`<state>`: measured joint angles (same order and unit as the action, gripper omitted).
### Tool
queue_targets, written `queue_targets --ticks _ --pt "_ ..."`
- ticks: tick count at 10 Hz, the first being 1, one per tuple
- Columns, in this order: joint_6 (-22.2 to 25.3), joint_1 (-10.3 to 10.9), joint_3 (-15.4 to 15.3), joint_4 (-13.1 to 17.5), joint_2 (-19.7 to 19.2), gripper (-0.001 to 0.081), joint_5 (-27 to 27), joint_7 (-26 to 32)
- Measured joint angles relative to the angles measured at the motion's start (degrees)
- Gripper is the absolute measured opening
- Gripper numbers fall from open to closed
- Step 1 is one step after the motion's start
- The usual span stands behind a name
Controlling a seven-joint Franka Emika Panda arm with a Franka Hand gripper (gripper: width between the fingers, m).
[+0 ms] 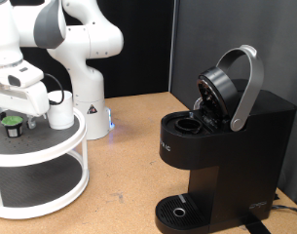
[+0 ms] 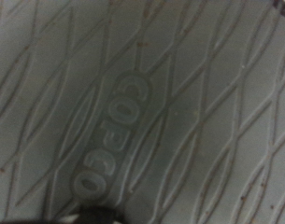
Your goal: Make a cup of coffee with the keurig machine
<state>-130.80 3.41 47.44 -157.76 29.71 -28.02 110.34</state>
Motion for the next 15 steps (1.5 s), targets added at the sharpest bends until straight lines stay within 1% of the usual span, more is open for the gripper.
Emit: queue_targets --ticks 3,4,5,6,7,10,12,15 --pt "0.0 0.0 0.2 0.0 0.3 0.0803 0.1 0.2" --pt "0.0 0.0 0.3 0.0 0.4 0.0687 0.1 0.2" --pt "0.0 0.0 0.3 0.0 0.6 0.0551 0.1 0.2" --pt "0.0 0.0 0.4 0.1 0.7 0.0551 0.1 0.2" --pt "0.0 0.0 0.5 0.1 0.8 0.0481 0.1 0.2" --pt "1.2 0.0 0.5 0.8 1.5 0.0481 1.2 0.8" --pt "4.4 0.0 0.5 2.3 3.5 0.0481 2.7 2.2" --pt "8.4 0.0 0.1 4.5 7.1 0.0471 2.8 2.8"
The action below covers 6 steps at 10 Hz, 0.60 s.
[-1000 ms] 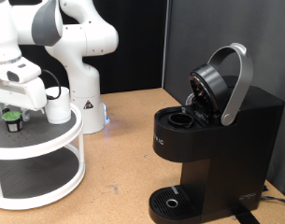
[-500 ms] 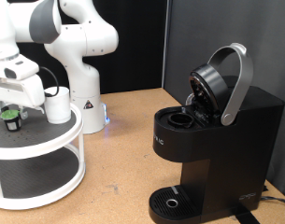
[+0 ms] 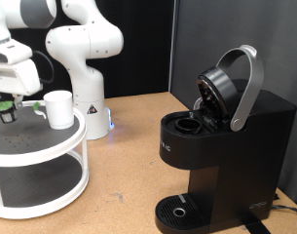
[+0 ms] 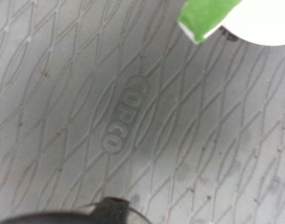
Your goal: Make a cup of coffee with the keurig machine
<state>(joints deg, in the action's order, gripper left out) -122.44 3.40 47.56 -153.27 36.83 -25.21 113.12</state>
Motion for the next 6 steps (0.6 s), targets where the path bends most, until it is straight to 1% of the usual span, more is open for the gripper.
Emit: queue_targets --ticks 3,4,5,6 --pt "3.7 -0.1 -1.0 2.2 2.7 0.0471 -0.3 1.2" --pt "3.7 -0.1 -1.0 2.1 2.7 0.0471 -0.3 1.0" --pt "3.7 0.0 -0.9 2.0 2.7 0.0471 1.5 0.3" --pt "4.2 0.5 -0.9 2.0 2.7 0.0471 5.2 -0.9"
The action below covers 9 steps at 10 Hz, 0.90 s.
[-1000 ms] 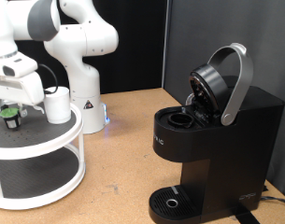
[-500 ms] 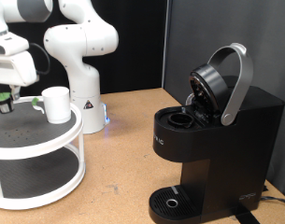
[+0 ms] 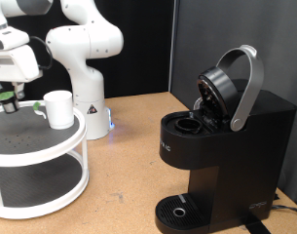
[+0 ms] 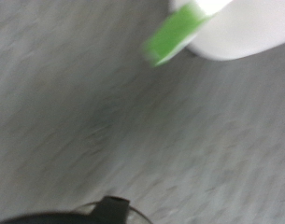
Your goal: Make a cup of coffee with the keurig machine
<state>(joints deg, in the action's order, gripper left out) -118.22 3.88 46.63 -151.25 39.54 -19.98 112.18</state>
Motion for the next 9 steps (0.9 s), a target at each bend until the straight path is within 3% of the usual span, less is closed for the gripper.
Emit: queue_targets --ticks 3,5,7,9 --pt "5.3 3.5 -0.2 3.0 0.1 0.0471 15.7 -6.9" --pt "4.9 5.1 -1.6 4.5 -0.1 0.0471 23.5 -15.4" --pt "3.1 5.5 -4.6 5.4 -1.8 0.0471 24.7 -22.4" --pt "4.2 5.8 -3.6 5.3 -1.5 0.0471 26.1 -20.2"
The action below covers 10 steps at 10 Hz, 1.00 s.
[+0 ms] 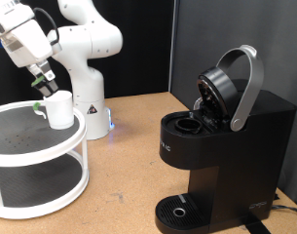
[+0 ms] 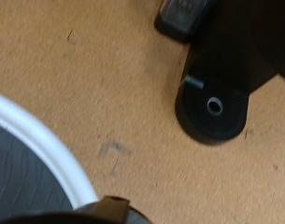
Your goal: Make a cup of coffee with the keurig machine
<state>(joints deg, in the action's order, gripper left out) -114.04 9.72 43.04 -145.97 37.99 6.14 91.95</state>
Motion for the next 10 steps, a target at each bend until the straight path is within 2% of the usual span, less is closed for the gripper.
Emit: queue_targets --ticks 3,5,7,8,10 --pt "3.7 2.9 1.7 1.4 -0.7 0.0471 8.2 -2.4" --pt "4.6 6.0 1.5 3.7 -3.2 0.0471 11.6 -6.3" --pt "5.2 9.2 1.5 6.5 -6.5 0.0471 14.7 -7.6" --pt "4.7 10.1 1.7 7.5 -8.0 0.0471 15.5 -7.9" --pt "6.2 10.1 1.7 7.5 -7.9 0.047 16.2 -7.8"
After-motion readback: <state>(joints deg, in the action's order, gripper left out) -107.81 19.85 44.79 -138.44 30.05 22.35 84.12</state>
